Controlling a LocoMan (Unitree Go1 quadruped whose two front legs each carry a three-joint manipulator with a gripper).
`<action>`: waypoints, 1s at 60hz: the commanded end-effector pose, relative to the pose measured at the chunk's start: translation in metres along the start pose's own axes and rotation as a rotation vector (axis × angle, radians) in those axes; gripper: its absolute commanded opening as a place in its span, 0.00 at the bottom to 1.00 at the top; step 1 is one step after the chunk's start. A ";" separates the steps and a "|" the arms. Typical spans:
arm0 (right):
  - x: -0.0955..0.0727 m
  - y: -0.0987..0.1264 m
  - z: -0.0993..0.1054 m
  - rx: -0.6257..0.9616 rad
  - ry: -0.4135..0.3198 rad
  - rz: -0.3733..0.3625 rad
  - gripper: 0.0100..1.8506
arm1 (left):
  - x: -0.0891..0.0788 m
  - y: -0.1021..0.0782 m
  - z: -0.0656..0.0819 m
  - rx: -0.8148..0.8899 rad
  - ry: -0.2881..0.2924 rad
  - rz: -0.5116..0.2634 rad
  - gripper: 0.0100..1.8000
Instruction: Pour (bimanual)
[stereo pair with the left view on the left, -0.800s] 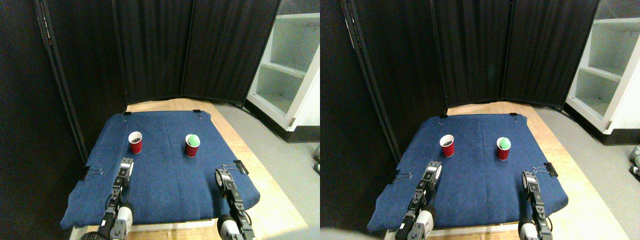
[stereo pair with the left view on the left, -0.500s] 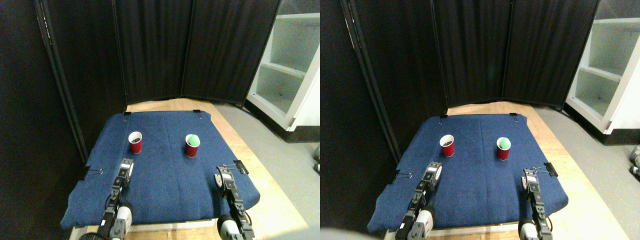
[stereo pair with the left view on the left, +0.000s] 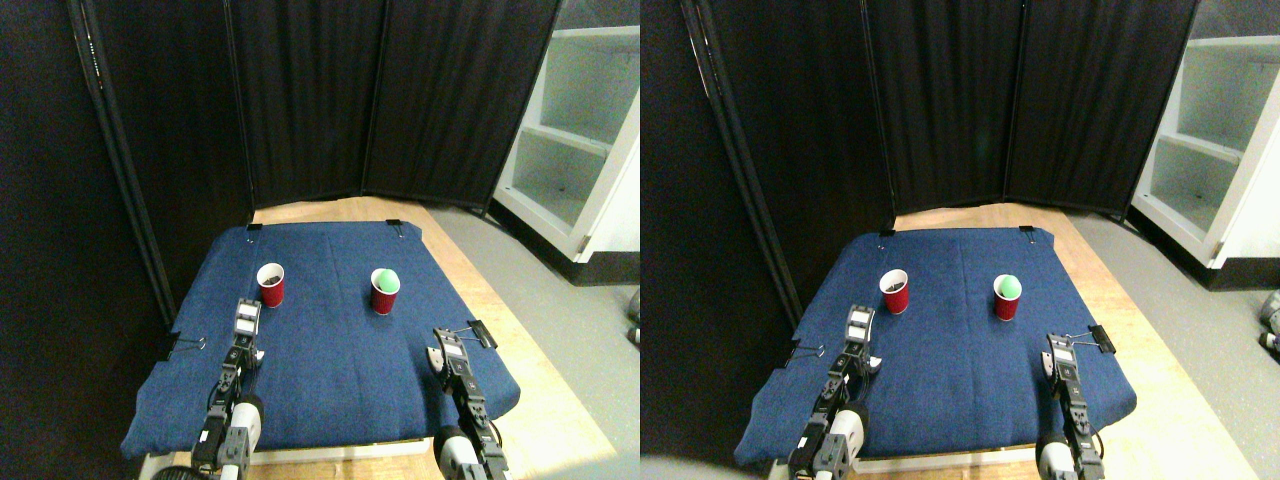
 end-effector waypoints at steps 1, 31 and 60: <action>0.004 0.007 0.013 0.025 -0.067 0.056 0.16 | 0.005 0.000 0.008 0.027 -0.044 -0.019 0.53; 0.018 0.017 0.015 0.289 -0.201 0.137 0.22 | 0.020 0.001 0.015 -0.264 -0.235 0.046 0.49; 0.035 0.019 0.007 0.674 -0.179 0.067 0.34 | 0.024 0.005 0.015 -0.664 -0.270 0.177 0.54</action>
